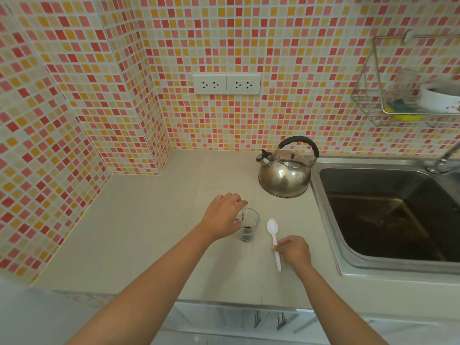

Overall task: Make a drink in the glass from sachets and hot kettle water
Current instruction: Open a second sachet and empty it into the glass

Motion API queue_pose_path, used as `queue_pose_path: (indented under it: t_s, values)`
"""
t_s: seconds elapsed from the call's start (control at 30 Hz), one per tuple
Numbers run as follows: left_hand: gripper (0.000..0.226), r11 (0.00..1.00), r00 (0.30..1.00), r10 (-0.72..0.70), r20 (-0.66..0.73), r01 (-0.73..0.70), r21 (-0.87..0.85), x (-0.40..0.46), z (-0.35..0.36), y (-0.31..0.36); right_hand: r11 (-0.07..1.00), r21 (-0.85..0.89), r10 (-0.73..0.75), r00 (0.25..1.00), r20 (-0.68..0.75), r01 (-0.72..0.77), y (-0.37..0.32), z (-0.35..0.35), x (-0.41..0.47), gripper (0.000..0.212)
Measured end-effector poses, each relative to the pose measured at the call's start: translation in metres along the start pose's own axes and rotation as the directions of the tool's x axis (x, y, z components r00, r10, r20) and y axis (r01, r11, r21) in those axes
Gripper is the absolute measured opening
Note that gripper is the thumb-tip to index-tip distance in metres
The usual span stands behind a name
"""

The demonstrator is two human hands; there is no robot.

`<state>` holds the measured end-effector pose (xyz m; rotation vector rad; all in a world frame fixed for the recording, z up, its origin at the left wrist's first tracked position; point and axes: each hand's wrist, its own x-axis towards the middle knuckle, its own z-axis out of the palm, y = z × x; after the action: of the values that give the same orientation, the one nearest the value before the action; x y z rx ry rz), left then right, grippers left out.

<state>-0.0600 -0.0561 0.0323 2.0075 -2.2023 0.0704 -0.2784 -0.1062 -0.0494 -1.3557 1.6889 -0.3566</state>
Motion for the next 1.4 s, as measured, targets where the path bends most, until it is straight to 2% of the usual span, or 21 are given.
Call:
queue_pose_path:
  t_s: [0.1, 0.2, 0.27, 0.33, 0.43, 0.53, 0.6, 0.73, 0.77, 1.0, 1.2, 1.3, 1.4]
  values:
    - [0.054, 0.995, 0.998, -0.054, -0.029, 0.052, -0.081, 0.001, 0.002, 0.001, 0.993, -0.103, -0.079, 0.977, -0.2, 0.059, -0.008, -0.002, -0.009, 0.02]
    - [0.053, 0.929, 0.975, -0.206, -0.085, 0.167, -0.33, 0.0, 0.002, 0.006, 0.952, -0.096, -0.306, 0.88, -0.363, 0.291, -0.029, -0.005, -0.021, 0.025]
    - [0.051, 0.817, 0.943, -0.323, -0.085, 0.232, -0.528, 0.002, 0.001, 0.012, 0.891, -0.02, -0.434, 0.839, -0.328, 0.454, -0.049, -0.008, -0.03, 0.026]
    - [0.051, 0.711, 0.917, -0.393, -0.066, 0.258, -0.654, 0.007, -0.001, 0.02, 0.839, 0.048, -0.52, 0.826, -0.218, 0.541, -0.069, -0.011, -0.038, 0.024]
    - [0.053, 0.624, 0.904, -0.424, -0.053, 0.249, -0.741, 0.012, -0.004, 0.03, 0.828, 0.158, -0.531, 0.843, -0.083, 0.538, -0.091, -0.009, -0.042, 0.021]
    - [0.057, 0.588, 0.904, -0.427, -0.034, 0.248, -0.769, 0.013, -0.003, 0.034, 0.84, 0.184, -0.504, 0.86, -0.083, 0.51, -0.098, -0.008, -0.04, 0.021]
    - [0.047, 0.545, 0.896, -0.443, -0.017, 0.254, -0.799, 0.013, -0.001, 0.032, 0.847, 0.182, -0.493, 0.866, -0.088, 0.5, -0.097, -0.011, -0.037, 0.02]
    - [0.012, 0.451, 0.893, -0.45, 0.011, 0.238, -0.86, 0.013, -0.001, 0.021, 0.843, 0.161, -0.51, 0.858, -0.065, 0.513, -0.095, -0.02, -0.031, 0.012]
    - [0.005, 0.453, 0.901, -0.433, 0.008, 0.225, -0.862, 0.012, -0.002, 0.018, 0.834, 0.155, -0.528, 0.848, -0.056, 0.53, -0.094, -0.023, -0.031, 0.01]
    - [0.006, 0.444, 0.918, -0.397, 0.019, 0.21, -0.871, 0.007, -0.007, 0.011, 0.732, -0.013, -0.681, 0.732, 0.0, 0.681, -0.095, -0.035, -0.035, 0.013]
    - [0.004, 0.495, 0.93, -0.368, 0.009, 0.204, -0.844, 0.008, -0.016, 0.013, 0.753, 0.047, -0.658, 0.752, 0.046, 0.656, -0.102, -0.037, -0.04, 0.009]
    - [0.005, 0.553, 0.935, -0.352, 0.038, 0.241, -0.798, 0.01, -0.018, 0.017, 0.738, 0.002, -0.674, 0.738, 0.016, 0.674, -0.103, -0.034, -0.042, 0.008]
    - [0.006, 0.605, 0.938, -0.347, 0.011, 0.232, -0.762, 0.012, -0.02, 0.02, 0.741, -0.011, -0.671, 0.741, -0.001, 0.671, -0.106, -0.034, -0.042, 0.008]
